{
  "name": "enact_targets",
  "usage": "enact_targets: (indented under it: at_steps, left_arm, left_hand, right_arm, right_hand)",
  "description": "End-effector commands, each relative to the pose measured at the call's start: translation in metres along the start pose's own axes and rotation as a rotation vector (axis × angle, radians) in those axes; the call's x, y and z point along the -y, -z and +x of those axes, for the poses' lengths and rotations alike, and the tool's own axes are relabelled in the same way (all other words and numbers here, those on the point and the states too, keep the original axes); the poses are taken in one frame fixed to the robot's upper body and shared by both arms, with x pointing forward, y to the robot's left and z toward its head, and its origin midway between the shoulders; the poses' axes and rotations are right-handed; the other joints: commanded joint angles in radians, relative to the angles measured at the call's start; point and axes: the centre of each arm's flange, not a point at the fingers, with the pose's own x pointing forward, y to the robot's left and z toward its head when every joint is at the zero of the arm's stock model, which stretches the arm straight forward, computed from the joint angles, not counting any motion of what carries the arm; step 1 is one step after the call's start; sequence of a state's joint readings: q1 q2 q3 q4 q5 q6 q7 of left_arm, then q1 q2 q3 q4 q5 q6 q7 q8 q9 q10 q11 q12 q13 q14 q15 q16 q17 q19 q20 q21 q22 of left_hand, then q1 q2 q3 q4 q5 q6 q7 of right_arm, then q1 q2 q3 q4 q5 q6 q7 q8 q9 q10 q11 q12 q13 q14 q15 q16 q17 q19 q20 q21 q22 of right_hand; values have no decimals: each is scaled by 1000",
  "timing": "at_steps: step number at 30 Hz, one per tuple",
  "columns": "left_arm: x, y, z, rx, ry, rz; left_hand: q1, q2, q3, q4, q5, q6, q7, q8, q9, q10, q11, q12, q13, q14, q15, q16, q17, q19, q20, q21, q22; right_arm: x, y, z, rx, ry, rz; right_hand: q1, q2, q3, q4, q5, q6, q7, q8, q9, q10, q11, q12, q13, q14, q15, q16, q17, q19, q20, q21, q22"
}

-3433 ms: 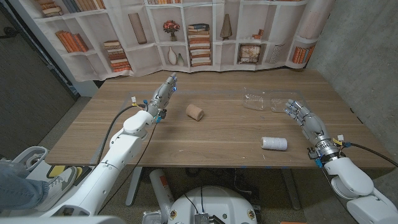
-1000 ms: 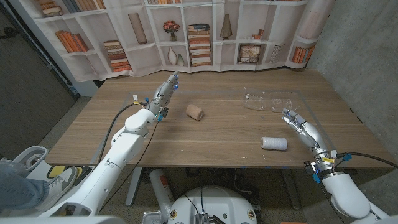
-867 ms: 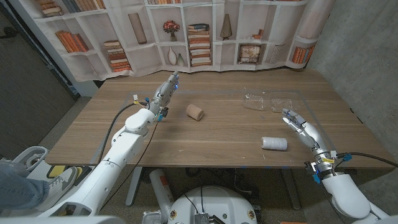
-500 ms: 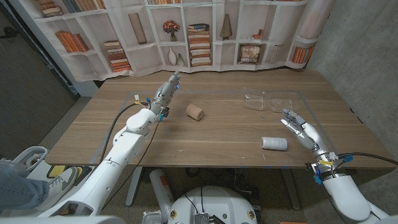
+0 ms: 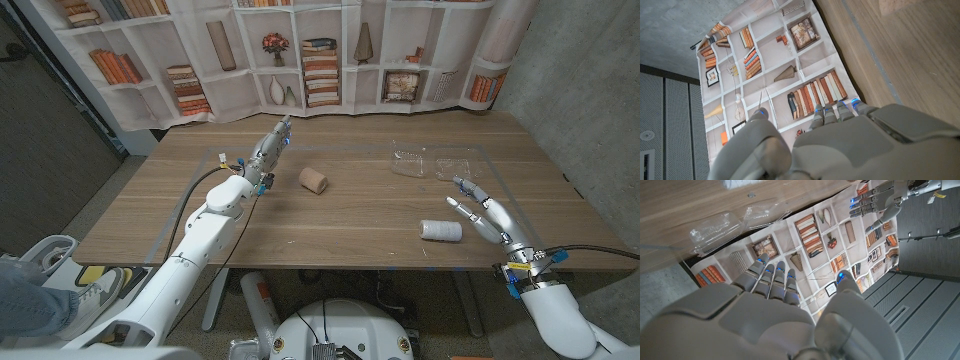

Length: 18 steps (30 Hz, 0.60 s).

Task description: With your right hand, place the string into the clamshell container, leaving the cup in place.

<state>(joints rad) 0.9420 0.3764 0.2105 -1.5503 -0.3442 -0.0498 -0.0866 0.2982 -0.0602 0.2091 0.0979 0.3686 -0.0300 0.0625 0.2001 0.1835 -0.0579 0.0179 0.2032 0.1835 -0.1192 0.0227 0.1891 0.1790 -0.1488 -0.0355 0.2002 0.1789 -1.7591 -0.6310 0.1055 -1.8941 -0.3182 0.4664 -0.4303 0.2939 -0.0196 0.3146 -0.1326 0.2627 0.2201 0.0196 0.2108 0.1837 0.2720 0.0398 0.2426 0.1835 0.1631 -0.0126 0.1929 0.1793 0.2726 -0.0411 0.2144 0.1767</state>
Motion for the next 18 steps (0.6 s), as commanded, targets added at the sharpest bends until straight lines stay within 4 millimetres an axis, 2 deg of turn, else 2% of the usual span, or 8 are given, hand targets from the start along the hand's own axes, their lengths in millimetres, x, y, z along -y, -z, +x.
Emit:
enact_targets:
  at_steps: [1,14,18]
  left_arm:
    - [0,1,4,4,9,-4]
    - [-2,2,6,6,8,-6]
    - [-3,0,6,8,7,-6]
  left_hand:
    - [6,8,-2,2,8,2,1,-2,3,5,0,-1,3,-2,-1,-2,3,-10,1,-1,2]
    - [7,9,-5,2,9,5,0,-1,3,5,5,-1,3,-1,2,-2,3,-11,3,-1,3]
    - [7,10,-6,2,9,5,1,-1,3,5,5,-1,3,-1,2,-2,3,-11,3,-1,3]
  right_arm:
    - [4,-20,0,17,-7,-130]
    - [6,-33,-2,39,18,-279]
    - [7,-36,0,37,8,-332]
  right_hand:
    - [5,-12,2,-6,6,7,-6,2,5,8,0,1,3,10,-4,2,2,7,-24,-2,3]
    - [16,-19,3,-13,13,7,-11,0,5,10,-12,-1,3,15,-10,1,2,7,-25,-5,3]
    - [22,-20,4,-15,16,7,-12,-1,5,11,-9,-1,3,18,-12,1,2,9,-27,-5,3]
